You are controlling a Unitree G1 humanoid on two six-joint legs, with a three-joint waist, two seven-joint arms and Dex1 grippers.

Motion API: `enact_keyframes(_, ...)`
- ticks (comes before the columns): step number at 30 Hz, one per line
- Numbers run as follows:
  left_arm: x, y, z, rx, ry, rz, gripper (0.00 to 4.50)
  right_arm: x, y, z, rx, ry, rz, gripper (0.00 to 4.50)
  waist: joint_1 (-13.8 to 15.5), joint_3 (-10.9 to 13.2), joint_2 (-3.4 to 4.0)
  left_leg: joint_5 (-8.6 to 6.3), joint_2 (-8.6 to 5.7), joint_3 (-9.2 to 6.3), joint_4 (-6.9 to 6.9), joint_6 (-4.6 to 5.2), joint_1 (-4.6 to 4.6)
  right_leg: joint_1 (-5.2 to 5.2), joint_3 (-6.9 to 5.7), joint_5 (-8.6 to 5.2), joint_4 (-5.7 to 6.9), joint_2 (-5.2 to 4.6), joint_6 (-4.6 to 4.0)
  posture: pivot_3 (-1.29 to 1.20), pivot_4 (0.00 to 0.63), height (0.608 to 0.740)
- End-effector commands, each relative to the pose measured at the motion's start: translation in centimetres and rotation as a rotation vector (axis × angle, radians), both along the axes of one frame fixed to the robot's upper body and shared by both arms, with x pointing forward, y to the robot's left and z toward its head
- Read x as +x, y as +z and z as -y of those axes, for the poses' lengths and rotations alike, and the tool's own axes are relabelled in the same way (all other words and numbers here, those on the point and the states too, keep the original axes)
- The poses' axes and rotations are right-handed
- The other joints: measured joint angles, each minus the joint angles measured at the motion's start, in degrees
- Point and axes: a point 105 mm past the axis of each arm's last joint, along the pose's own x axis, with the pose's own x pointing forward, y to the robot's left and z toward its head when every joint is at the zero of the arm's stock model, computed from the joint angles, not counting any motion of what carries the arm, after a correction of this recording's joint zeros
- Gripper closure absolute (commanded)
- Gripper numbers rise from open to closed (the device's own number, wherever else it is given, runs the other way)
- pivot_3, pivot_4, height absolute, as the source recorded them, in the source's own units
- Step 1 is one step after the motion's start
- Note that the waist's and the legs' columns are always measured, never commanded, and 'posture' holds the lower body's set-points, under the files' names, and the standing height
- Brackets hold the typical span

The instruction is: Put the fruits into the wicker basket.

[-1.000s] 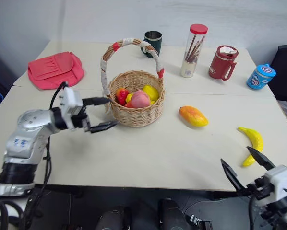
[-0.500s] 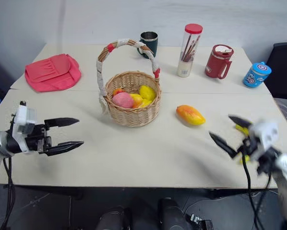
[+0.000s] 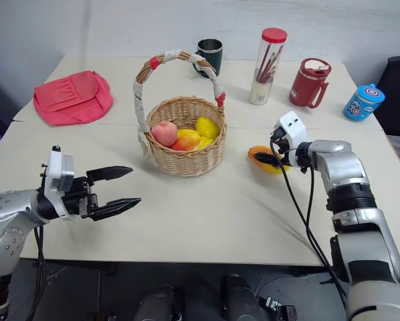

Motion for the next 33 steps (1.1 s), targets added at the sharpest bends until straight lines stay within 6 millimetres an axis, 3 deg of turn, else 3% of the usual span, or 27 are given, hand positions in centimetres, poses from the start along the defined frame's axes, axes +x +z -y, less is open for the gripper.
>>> enact_keyframes(1, -0.3, 1.4, -0.2, 0.023, 0.009, 0.073, 0.0, -0.4, -0.2, 0.4, -0.024, 0.042, -0.061, 0.39, 0.01, 0.01, 0.01, 0.01, -0.01, 0.0, 0.01, 0.01, 0.0, 0.01, 0.0, 0.0, 0.0, -0.02, 0.0, 0.0, 0.15, 0.74)
enact_keyframes(5, -0.3, 1.7, -0.2, 0.011, 0.016, 0.088, 0.0, -0.9, 1.3, 0.1, 0.001, 0.117, -0.044, 1.44, -0.11, 0.01, 0.02, 0.05, -0.07, 0.05, 0.03, 0.08, 0.02, 0.01, 0.03, 0.05, 0.03, -0.08, 0.09, 0.0, 0.15, 0.74)
enact_keyframes(7, -0.4, 1.8, -0.2, 0.008, 0.019, 0.091, 0.0, -1.4, 2.8, -0.6, 0.045, 0.187, 0.005, 1.48, -0.18, 0.04, 0.06, 0.05, -0.06, 0.04, 0.02, 0.08, 0.02, 0.01, 0.02, 0.06, 0.04, -0.07, 0.09, 0.0, 0.15, 0.74)
enact_keyframes(9, -0.5, 2.0, -0.6, -0.008, 0.041, 0.098, 0.0, -2.7, 5.5, -2.2, 0.106, 0.312, 0.082, 1.48, -0.42, 0.2, 0.32, 0.05, -0.05, 0.04, 0.01, 0.07, 0.0, -0.02, 0.03, 0.06, 0.05, -0.07, 0.09, 0.0, 0.15, 0.74)
enact_keyframes(11, -0.5, 2.5, -1.3, -0.046, 0.085, 0.106, 0.0, -5.2, 9.0, -5.4, 0.184, 0.465, 0.141, 1.48, -0.58, 0.27, 0.44, 0.06, -0.03, 0.07, -0.03, 0.04, -0.01, -0.09, 0.06, 0.05, 0.08, -0.05, 0.09, 0.0, 0.15, 0.74)
enact_keyframes(13, -0.5, 2.7, -1.8, -0.074, 0.117, 0.11, 0.0, -7.1, 11.1, -8.1, 0.26, 0.555, 0.165, 1.48, -0.92, 0.27, 0.44, 0.09, 0.01, 0.06, -0.09, -0.04, -0.01, -0.18, 0.07, 0.04, 0.17, -0.02, 0.06, 0.0, 0.15, 0.74)
enact_keyframes(15, -0.6, 2.7, -2.0, -0.088, 0.142, 0.11, 0.0, -7.5, 13.0, -11.8, 0.405, 0.543, 0.178, 1.48, -1.53, 0.25, 0.39, 0.12, 0.09, 0.0, -0.09, -0.13, 0.0, -0.18, 0.03, 0.02, 0.19, 0.03, 0.03, 0.0, 0.15, 0.74)
enact_keyframes(17, -0.7, 2.6, -2.1, -0.094, 0.156, 0.113, 0.0, -6.8, 13.4, -14.6, 0.426, 0.479, 0.225, 1.48, -1.99, 0.24, 0.39, 0.16, 0.1, 0.01, -0.08, -0.19, 0.07, -0.17, 0.08, 0.03, 0.32, 0.03, -0.02, 0.0, 0.15, 0.74)
enact_keyframes(21, -0.9, 2.6, -1.8, -0.11, 0.168, 0.118, 0.0, -5.4, 13.3, -18.0, 0.447, 0.383, 0.266, 1.48, -1.19, 0.22, 0.35, 0.19, -0.01, -0.15, -0.09, -0.2, -0.06, -0.21, -0.06, 0.02, 0.33, -0.07, -0.12, 0.0, 0.15, 0.74)
enact_keyframes(27, -0.9, 2.5, -1.7, -0.116, 0.193, 0.136, 0.0, -3.3, 12.2, -20.2, 0.417, 0.255, 0.361, 1.48, -1.51, 0.2, 0.32, 0.12, -0.16, -0.08, -0.04, 0.05, -0.27, -0.28, -0.07, 0.07, 0.17, -0.25, -0.03, 0.0, 0.15, 0.74)
enact_keyframes(31, -1.0, 2.3, -1.5, -0.12, 0.196, 0.142, 0.0, -2.8, 11.7, -20.6, 0.497, 0.22, 0.296, 0.13, -1.71, 0.2, 0.32, 0.12, -0.12, -0.09, -0.07, 0.05, -0.29, -0.28, -0.07, 0.08, 0.18, -0.21, -0.02, 0.0, 0.15, 0.74)
enact_keyframes(33, -1.0, 2.6, -1.2, -0.133, 0.183, 0.155, 0.0, -2.9, 11.6, -20.6, 0.491, 0.233, 0.299, 0.03, -1.79, 0.2, 0.32, 0.12, -0.1, -0.08, -0.07, 0.04, -0.28, -0.29, -0.07, 0.08, 0.17, -0.19, -0.02, 0.0, 0.15, 0.74)
